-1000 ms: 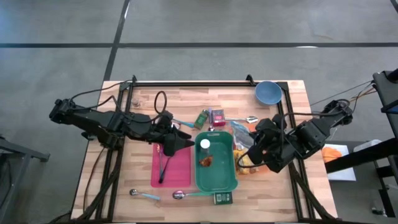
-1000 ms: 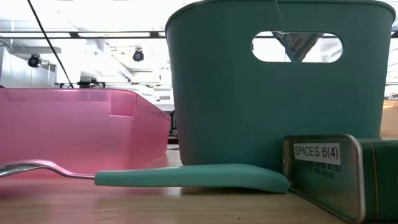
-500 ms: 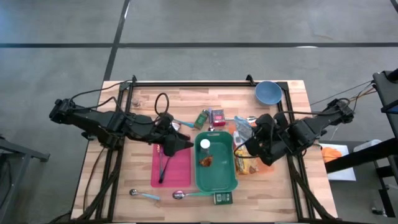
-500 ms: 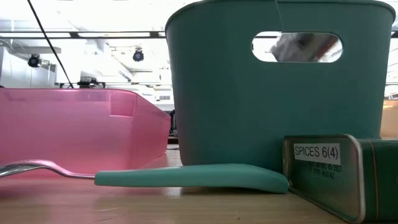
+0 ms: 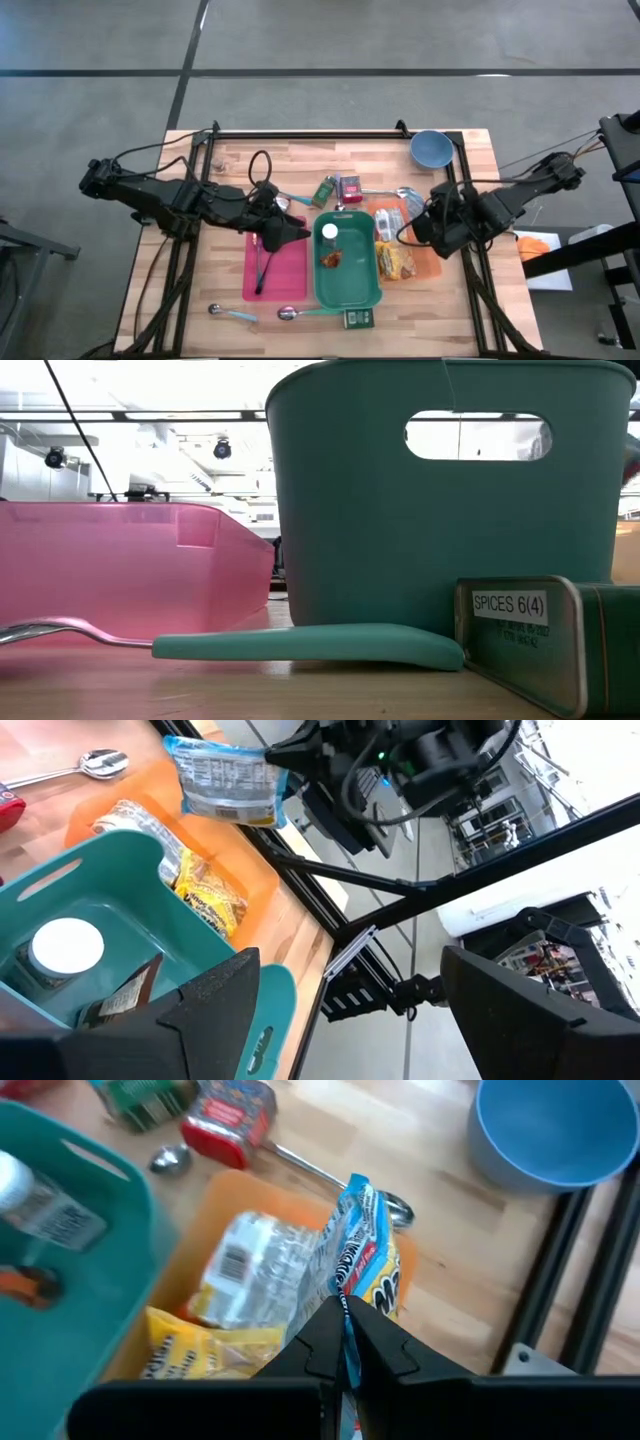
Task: Pick & Place Food Item
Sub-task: Put the blue noodle pack into the orange bin
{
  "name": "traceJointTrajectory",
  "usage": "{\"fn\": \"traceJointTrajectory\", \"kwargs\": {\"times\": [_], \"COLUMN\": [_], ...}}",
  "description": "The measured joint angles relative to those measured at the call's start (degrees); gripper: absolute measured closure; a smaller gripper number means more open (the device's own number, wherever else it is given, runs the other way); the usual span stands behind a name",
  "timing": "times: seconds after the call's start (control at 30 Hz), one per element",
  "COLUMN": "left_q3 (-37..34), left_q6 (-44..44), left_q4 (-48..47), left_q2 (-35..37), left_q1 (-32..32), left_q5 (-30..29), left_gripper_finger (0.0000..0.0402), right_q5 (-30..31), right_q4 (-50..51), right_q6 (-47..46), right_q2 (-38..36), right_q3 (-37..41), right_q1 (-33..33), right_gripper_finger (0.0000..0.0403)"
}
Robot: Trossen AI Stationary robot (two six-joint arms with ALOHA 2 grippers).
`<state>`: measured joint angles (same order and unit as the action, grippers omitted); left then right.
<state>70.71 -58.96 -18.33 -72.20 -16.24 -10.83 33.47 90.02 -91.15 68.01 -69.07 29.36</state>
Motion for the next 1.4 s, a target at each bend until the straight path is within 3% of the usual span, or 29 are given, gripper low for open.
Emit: {"fn": "traceJointTrajectory", "kwargs": {"times": [0.53, 0.97, 1.4], "left_q3": [0.01, 0.01, 0.01], "left_q6": [0.00, -0.02, -0.03], "left_q4": [-0.02, -0.04, -0.09], "left_q2": [0.00, 0.00, -0.01], "left_q1": [0.05, 0.05, 0.05], "left_q5": [-0.02, 0.00, 1.38], "left_gripper_finger": [0.0091, 0.0091, 0.0091], "right_q5": [3.54, 7.44, 6.12], "right_q4": [0.00, -0.58, -3.08], "right_q6": [-7.37, -6.73, -6.30], "right_q2": [8.42, 18.32, 27.40], "right_q3": [6.86, 7.10, 5.53], "right_q1": [-1.55, -1.66, -1.62], "right_gripper_finger": [0.0395, 0.0395, 0.0395]}}
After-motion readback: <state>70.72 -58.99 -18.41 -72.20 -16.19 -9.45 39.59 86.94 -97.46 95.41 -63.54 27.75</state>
